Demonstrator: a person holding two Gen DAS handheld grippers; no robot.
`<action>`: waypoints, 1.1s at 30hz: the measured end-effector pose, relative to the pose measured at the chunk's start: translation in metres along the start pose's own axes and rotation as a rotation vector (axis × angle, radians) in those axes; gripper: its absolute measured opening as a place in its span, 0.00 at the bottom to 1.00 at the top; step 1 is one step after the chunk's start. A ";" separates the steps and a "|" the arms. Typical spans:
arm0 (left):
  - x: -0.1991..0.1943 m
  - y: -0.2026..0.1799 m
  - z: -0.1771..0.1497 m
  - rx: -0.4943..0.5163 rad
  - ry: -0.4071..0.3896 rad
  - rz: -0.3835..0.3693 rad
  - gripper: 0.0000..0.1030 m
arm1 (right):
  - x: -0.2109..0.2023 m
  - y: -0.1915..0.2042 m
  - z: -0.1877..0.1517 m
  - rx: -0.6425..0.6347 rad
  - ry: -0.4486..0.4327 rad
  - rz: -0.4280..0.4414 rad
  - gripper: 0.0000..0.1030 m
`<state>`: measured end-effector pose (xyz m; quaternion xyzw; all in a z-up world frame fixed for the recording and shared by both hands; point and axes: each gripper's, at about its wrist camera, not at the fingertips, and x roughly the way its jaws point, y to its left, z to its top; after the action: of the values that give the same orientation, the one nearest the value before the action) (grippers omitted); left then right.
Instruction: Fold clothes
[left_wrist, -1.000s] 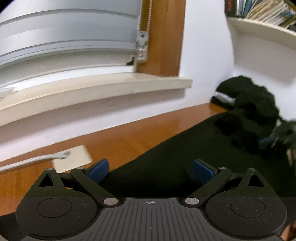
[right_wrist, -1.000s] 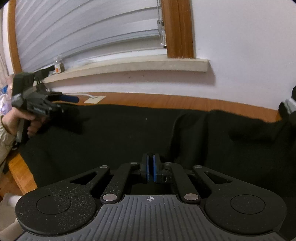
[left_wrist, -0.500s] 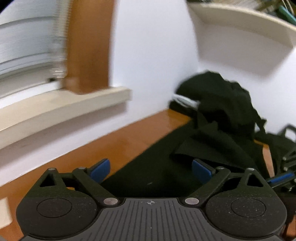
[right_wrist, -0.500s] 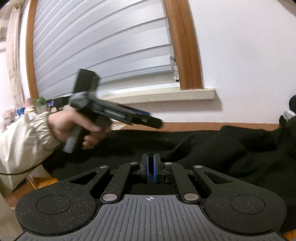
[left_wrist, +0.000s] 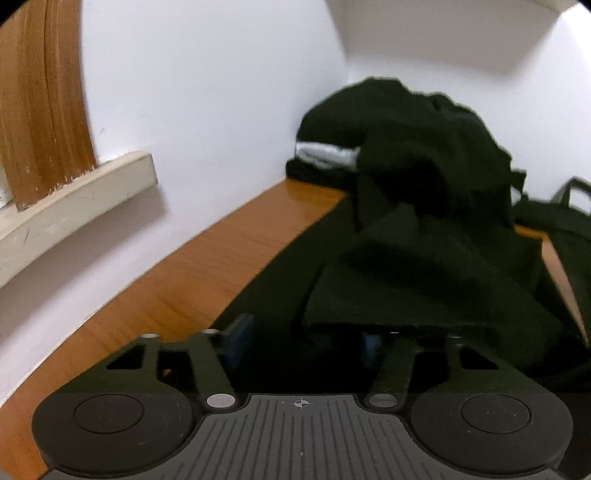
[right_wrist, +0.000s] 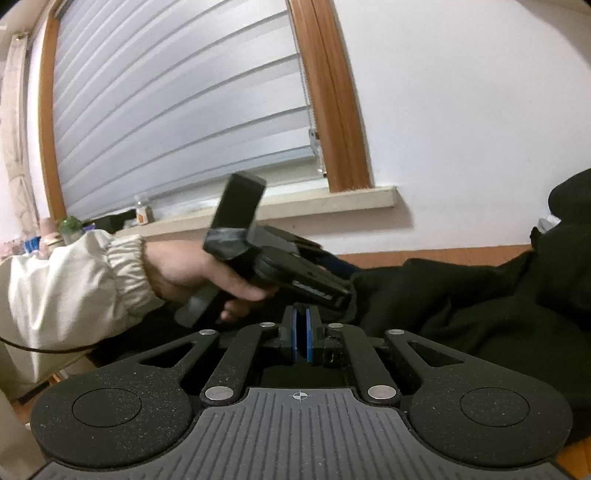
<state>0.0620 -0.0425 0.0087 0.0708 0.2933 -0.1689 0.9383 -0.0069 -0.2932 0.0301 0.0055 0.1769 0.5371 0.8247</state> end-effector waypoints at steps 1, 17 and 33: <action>0.000 0.001 0.001 -0.011 -0.003 -0.014 0.15 | 0.000 0.000 0.000 0.003 -0.001 0.004 0.05; -0.207 0.034 0.017 -0.036 -0.212 0.171 0.01 | 0.041 0.088 0.060 -0.099 -0.032 0.181 0.05; -0.386 0.086 -0.065 -0.066 -0.170 0.348 0.01 | 0.105 0.171 0.104 -0.170 -0.015 0.564 0.05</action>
<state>-0.2388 0.1588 0.1804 0.0751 0.2018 0.0001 0.9766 -0.0895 -0.1088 0.1321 -0.0108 0.1169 0.7580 0.6417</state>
